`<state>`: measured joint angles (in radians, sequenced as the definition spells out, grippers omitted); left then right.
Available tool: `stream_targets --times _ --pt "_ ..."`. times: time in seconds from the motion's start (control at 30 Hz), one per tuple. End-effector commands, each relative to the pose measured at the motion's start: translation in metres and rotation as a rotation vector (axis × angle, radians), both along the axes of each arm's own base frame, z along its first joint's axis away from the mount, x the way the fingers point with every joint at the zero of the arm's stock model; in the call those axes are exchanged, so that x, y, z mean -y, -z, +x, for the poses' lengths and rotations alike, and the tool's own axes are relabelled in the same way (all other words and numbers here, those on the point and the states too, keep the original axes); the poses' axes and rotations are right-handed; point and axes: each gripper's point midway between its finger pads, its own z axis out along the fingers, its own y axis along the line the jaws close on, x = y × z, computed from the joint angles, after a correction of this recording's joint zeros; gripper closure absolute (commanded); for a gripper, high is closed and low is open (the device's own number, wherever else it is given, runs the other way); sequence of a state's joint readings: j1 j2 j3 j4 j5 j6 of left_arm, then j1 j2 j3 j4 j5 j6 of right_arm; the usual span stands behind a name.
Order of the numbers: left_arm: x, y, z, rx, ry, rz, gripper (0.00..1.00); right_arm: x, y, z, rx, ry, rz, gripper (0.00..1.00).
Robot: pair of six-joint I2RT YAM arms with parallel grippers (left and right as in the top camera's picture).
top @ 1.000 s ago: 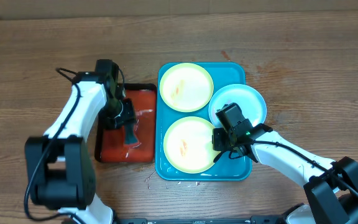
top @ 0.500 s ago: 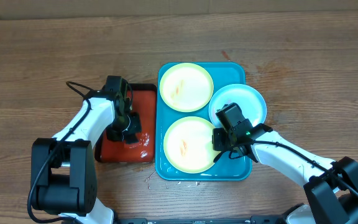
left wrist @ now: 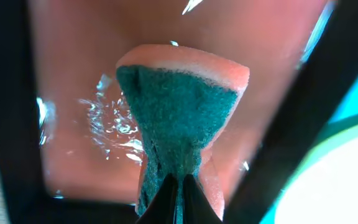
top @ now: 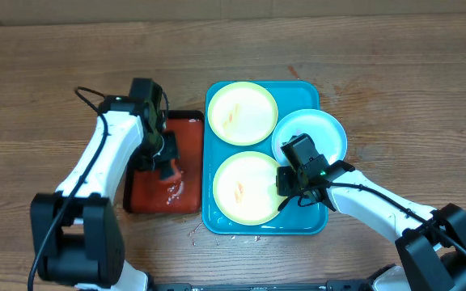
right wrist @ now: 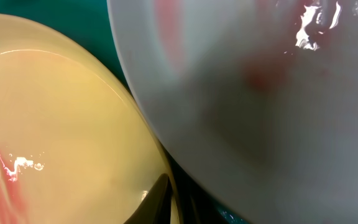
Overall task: Clean dirty plates on tray and stack at the side
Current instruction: 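Grasp the green sponge with the left gripper and lift it from the red tray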
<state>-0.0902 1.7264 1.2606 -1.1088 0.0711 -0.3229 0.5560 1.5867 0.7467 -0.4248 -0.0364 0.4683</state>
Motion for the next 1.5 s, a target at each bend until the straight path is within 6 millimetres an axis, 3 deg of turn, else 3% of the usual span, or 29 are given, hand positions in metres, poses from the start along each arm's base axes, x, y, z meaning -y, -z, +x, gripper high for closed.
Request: stream_targets --times 0.0,0.33,0.5,0.53,0.67,0.73,0.8,0.9,1.0,1.13,1.2,1.33,1.47 --pt "-0.005 -0.016 0.005 0.05 0.007 0.029 0.96 0.011 0.005 0.001 0.002 0.027 -0.045 0.9" --pt "-0.008 0.045 -0.012 0.02 0.003 0.043 0.96 0.011 0.005 0.001 0.002 0.027 -0.045 0.9" --pt "-0.009 0.06 -0.021 0.012 0.003 0.044 0.96 0.011 0.005 0.001 0.002 0.027 -0.045 0.9" --pt "-0.009 0.06 -0.022 0.009 0.003 0.044 0.93 0.011 0.005 0.001 0.002 0.027 -0.045 0.9" --pt "-0.008 0.049 -0.021 -0.009 0.003 0.038 0.58 0.011 0.005 0.001 0.002 0.027 -0.045 0.9" --pt "-0.008 0.043 -0.021 -0.019 0.004 0.039 0.49 0.011 0.005 0.001 0.002 0.027 -0.045 0.9" --pt "-0.009 0.044 -0.022 -0.02 0.007 0.046 0.48 0.011 0.005 0.001 0.002 0.027 -0.045 0.9" --pt "-0.014 0.051 -0.02 -0.01 0.008 0.074 0.54 0.011 0.005 0.001 0.002 0.027 -0.045 0.9" --pt "-0.014 0.061 -0.019 0.01 -0.003 0.073 0.8 0.011 0.005 0.001 0.001 0.027 -0.045 0.9" --pt "-0.013 0.074 -0.022 0.024 -0.012 0.065 0.85 0.011 0.005 0.001 0.001 0.027 -0.046 0.9" --pt "-0.012 0.079 -0.026 0.021 -0.011 0.058 0.96 0.011 0.005 0.001 -0.001 0.027 -0.046 0.9" --pt "-0.008 0.074 -0.03 -0.006 -0.01 0.037 0.96 0.012 0.006 0.0 -0.004 0.027 -0.048 0.9" --pt "-0.007 0.042 -0.016 0.015 -0.011 0.036 0.96 0.012 0.006 0.0 -0.004 0.027 -0.048 0.9"
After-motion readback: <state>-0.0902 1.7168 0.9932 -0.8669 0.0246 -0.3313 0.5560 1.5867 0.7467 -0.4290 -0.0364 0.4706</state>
